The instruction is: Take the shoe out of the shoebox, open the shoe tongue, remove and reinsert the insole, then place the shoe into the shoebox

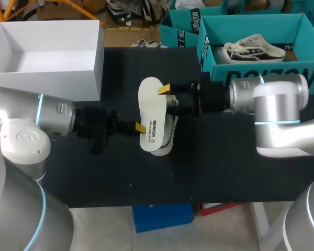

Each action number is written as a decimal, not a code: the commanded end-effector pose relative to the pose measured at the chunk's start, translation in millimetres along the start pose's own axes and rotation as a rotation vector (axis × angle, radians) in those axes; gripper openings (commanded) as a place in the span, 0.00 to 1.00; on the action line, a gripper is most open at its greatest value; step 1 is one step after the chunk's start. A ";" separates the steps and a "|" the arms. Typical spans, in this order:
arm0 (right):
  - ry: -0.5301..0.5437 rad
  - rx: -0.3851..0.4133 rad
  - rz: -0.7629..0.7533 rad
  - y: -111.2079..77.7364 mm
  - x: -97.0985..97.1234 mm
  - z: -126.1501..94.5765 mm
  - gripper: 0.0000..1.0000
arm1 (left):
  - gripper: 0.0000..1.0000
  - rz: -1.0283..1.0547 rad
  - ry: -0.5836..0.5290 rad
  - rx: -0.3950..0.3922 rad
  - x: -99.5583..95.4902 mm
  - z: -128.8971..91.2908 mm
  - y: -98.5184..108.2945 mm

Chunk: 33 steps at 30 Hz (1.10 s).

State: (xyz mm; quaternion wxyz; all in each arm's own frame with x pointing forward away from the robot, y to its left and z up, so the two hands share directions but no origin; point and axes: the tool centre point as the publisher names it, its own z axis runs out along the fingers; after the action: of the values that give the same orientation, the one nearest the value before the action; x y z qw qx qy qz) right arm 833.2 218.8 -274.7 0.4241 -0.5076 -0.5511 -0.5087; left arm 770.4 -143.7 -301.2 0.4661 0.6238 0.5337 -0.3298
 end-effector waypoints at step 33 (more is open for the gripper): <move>0.021 0.009 0.042 -0.7 -21.8 17.0 0.00 | 0.00 0.002 0.004 -0.006 -0.4 0.5 -1.6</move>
State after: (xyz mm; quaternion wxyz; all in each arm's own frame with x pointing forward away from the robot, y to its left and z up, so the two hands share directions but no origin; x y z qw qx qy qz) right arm 834.4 232.0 -297.4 0.4417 -0.5121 -0.5372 -0.5040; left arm 770.4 -143.7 -301.2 0.4662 0.6238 0.5337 -0.3297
